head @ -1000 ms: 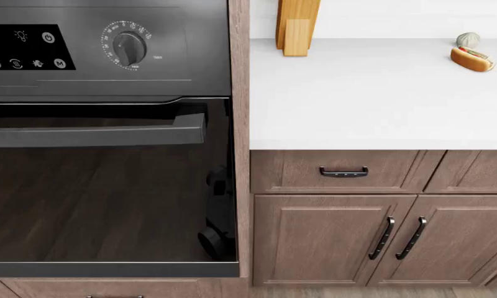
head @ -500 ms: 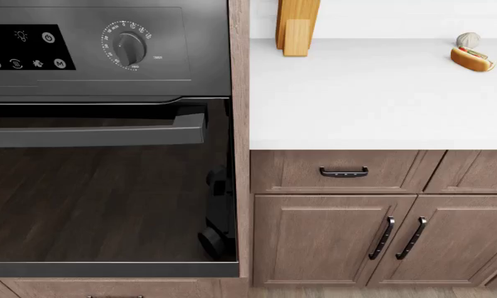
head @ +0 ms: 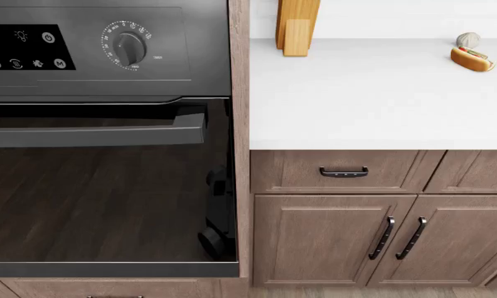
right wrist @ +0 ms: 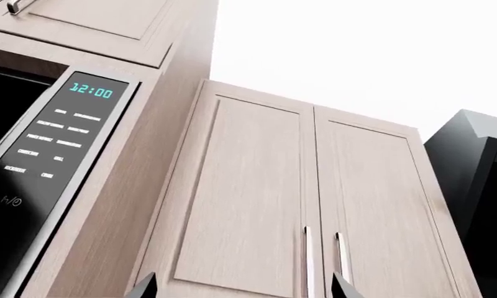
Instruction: Open the microwave door
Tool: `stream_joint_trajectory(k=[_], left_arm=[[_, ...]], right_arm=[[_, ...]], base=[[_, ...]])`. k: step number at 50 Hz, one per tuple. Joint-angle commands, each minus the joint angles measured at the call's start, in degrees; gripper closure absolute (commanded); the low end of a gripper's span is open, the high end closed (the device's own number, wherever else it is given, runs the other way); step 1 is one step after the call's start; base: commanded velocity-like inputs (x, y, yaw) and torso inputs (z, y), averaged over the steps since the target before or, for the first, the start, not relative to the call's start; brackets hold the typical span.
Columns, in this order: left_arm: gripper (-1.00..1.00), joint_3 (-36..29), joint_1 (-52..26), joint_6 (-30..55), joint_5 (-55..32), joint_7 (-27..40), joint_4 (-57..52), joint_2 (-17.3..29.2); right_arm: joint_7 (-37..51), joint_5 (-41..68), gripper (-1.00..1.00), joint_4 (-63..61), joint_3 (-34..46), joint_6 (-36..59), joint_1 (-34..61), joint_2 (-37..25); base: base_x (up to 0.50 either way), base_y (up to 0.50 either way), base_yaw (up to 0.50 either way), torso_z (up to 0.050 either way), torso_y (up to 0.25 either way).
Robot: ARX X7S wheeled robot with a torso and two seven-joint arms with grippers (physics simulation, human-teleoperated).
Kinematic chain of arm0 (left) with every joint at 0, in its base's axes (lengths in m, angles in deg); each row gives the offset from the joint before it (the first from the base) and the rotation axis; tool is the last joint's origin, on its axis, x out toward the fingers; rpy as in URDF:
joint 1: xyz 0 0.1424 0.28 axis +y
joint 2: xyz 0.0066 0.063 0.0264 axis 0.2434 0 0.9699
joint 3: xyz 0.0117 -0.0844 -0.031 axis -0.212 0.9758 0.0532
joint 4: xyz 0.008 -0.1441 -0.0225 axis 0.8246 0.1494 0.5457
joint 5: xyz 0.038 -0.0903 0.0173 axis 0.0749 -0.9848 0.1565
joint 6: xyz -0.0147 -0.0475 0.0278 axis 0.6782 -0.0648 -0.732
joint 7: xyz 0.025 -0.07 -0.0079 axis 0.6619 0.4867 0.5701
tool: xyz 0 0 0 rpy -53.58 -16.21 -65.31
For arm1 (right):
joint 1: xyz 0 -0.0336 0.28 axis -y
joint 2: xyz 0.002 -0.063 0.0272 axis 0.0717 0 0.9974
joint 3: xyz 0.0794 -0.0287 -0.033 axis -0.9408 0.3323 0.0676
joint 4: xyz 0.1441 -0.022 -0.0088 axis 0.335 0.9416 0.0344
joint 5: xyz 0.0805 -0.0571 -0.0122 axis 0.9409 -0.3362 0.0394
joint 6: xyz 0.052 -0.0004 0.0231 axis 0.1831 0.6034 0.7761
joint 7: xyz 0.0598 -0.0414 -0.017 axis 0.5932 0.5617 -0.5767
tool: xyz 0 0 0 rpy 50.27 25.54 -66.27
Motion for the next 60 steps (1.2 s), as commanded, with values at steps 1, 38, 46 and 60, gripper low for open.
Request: stream_joint_trajectory(k=[1, 38, 46, 60], left_arm=[[-1.00, -5.8, -5.3, -0.3, 6.3, -6.7, 2.6, 4.3], [-1.00, 1.4, -14.7, -23.4, 55.8, -43.5, 19.0, 12.6], [-1.00, 14.7, -15.1, -34.6, 68.7, -47.8, 23.9, 8.6], [-1.00, 42.7, -15.3, -58.4, 91.6, -52.1, 25.3, 3.9]], right_arm=[[0.2, -0.1, -1.00, 0.1, 1.5, -0.4, 1.3, -0.1], [0.6, 0.7, -1.00, 0.8, 2.1, 0.0, 3.1, 1.5], [0.8, 0.6, -1.00, 0.8, 2.0, -0.1, 3.1, 2.0], [1.2, 0.0, -1.00, 1.2, 2.0, -0.5, 2.4, 3.1]], base=[[0.00, 0.00, 0.00, 0.000, 0.000], [0.00, 0.00, 0.00, 0.000, 0.000], [0.00, 0.00, 0.00, 0.000, 0.000], [0.00, 0.00, 0.00, 0.000, 0.000]])
